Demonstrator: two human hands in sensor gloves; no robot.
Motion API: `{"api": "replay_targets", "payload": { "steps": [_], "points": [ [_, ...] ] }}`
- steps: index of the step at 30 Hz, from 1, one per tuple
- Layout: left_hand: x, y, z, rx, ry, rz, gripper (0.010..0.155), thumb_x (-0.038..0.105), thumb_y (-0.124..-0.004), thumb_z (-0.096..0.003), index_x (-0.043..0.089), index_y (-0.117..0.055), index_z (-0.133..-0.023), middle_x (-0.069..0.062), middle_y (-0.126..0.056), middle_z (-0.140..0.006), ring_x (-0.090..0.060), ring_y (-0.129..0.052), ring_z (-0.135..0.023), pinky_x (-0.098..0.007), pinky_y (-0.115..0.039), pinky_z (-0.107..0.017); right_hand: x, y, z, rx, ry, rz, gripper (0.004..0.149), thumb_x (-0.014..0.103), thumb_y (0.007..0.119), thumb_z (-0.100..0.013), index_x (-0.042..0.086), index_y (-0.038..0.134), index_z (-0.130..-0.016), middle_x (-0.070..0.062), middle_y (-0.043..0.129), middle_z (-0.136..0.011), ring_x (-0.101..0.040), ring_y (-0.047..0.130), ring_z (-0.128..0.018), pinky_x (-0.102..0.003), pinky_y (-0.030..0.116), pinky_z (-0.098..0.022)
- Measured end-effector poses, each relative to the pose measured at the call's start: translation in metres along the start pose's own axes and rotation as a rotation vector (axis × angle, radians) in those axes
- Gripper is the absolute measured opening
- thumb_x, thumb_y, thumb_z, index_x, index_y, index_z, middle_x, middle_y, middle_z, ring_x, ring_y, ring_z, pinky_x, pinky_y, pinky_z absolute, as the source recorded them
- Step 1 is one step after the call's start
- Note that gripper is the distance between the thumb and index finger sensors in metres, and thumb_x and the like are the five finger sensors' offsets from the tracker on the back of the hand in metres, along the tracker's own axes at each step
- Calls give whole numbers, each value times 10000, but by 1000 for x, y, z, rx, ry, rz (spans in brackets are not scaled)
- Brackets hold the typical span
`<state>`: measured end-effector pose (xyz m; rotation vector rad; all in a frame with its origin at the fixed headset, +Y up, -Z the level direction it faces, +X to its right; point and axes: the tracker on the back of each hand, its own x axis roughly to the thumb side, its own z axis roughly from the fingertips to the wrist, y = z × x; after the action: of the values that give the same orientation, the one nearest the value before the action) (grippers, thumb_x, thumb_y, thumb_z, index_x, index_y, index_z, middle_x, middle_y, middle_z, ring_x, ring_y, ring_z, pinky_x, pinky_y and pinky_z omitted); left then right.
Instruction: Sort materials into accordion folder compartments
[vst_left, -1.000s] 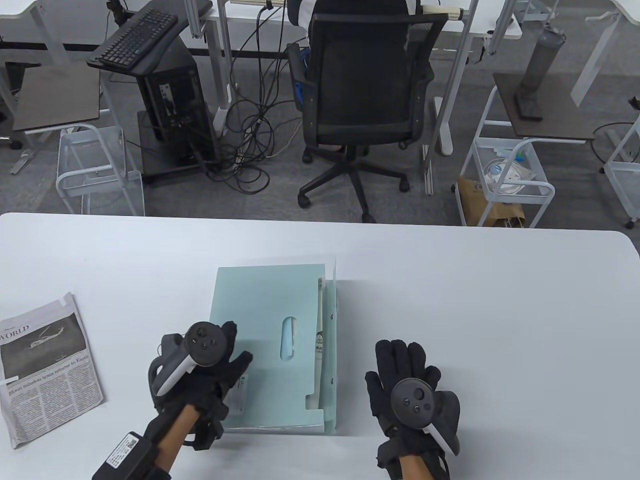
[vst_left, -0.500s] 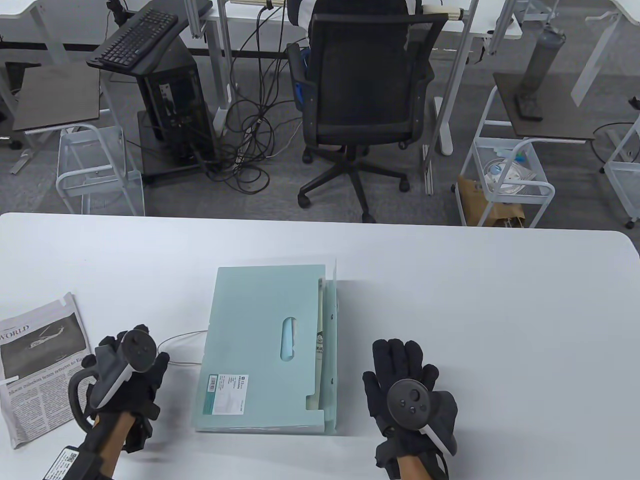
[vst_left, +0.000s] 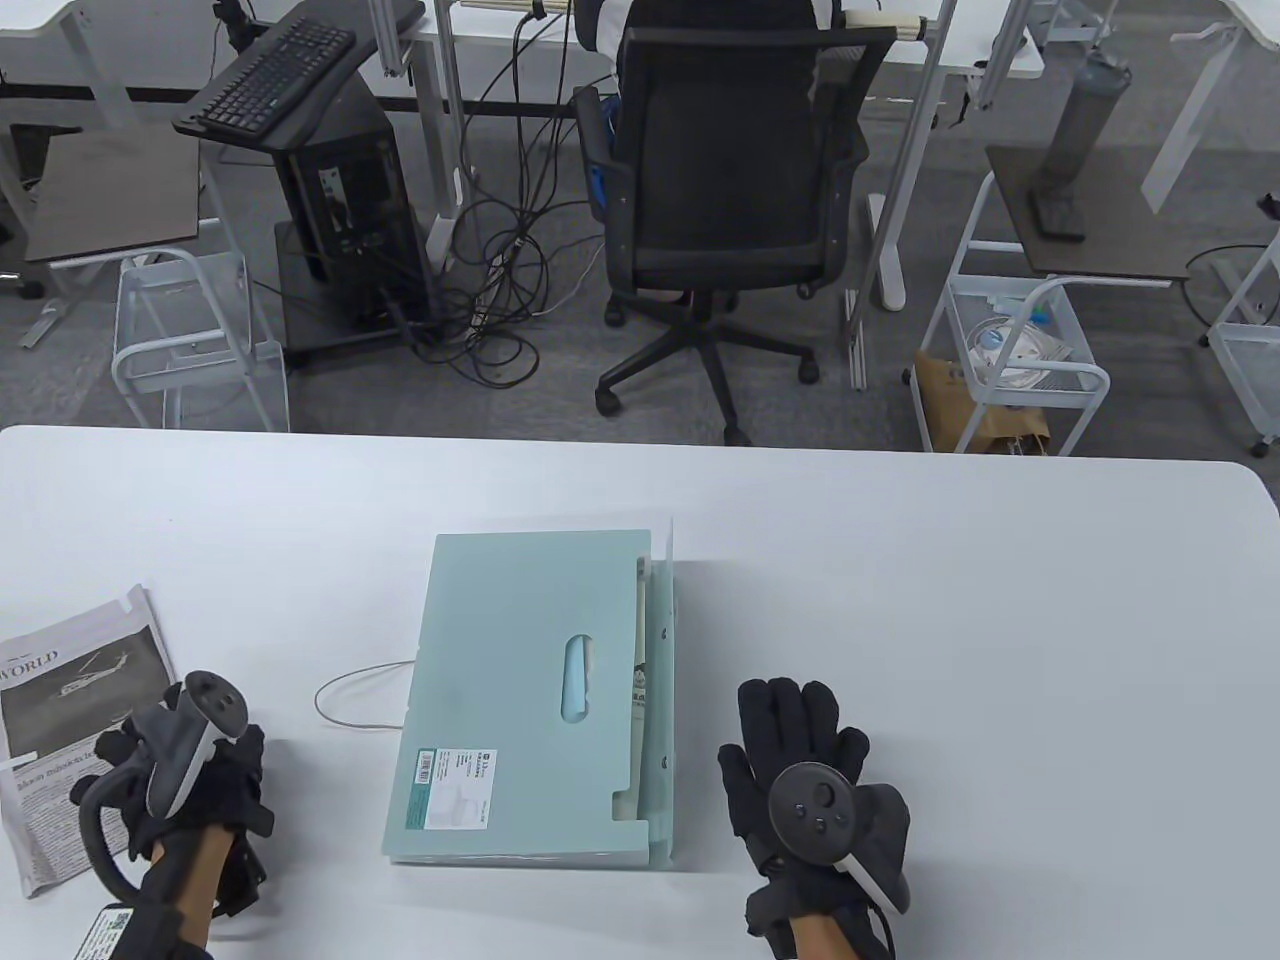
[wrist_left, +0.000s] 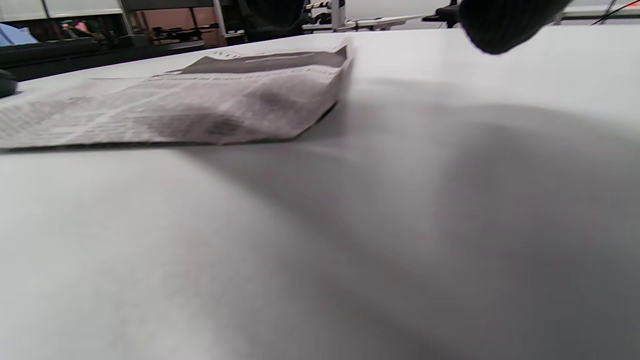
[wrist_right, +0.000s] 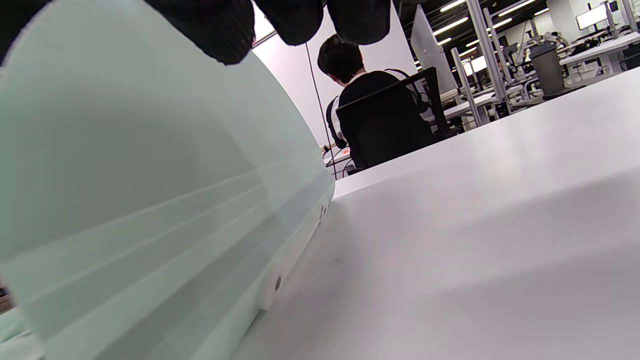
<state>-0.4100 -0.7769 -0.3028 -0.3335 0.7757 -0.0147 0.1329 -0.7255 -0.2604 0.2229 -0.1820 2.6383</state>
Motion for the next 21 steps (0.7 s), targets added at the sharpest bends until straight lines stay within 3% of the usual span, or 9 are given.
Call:
{"api": "replay_targets", "payload": {
  "steps": [6, 13, 21],
  "points": [
    [-10, -12, -11, -128, 38, 42, 866, 622, -636, -501, 182, -190, -1099, -224, -407, -1158, -490, -465, -1015, -732, -449, -676, 4, -4, 2, -15, -15, 15, 584, 324, 638, -677, 82, 408, -1157, -290, 357, -1197, -599, 202, -1036, -808, 206, -654],
    [-3, -13, -9, -70, 17, 3, 638, 439, -642, -524, 239, -388, -1073, -193, -452, -1116, -448, -553, -945, -719, -502, -680, 4, -5, 3, -21, -15, 5, 583, 322, 639, -677, 78, 412, -1155, -287, 363, -1197, -609, 208, -1032, -808, 225, -655],
    [5, -14, -7, -28, -20, -78, 424, 332, -640, -518, 228, -565, -922, -185, -488, -1100, -453, -590, -938, -691, -572, -679, 3, -5, 3, -26, -4, 13, 584, 322, 640, -676, 75, 412, -1154, -289, 363, -1196, -612, 228, -1027, -808, 227, -654]
  ]
}}
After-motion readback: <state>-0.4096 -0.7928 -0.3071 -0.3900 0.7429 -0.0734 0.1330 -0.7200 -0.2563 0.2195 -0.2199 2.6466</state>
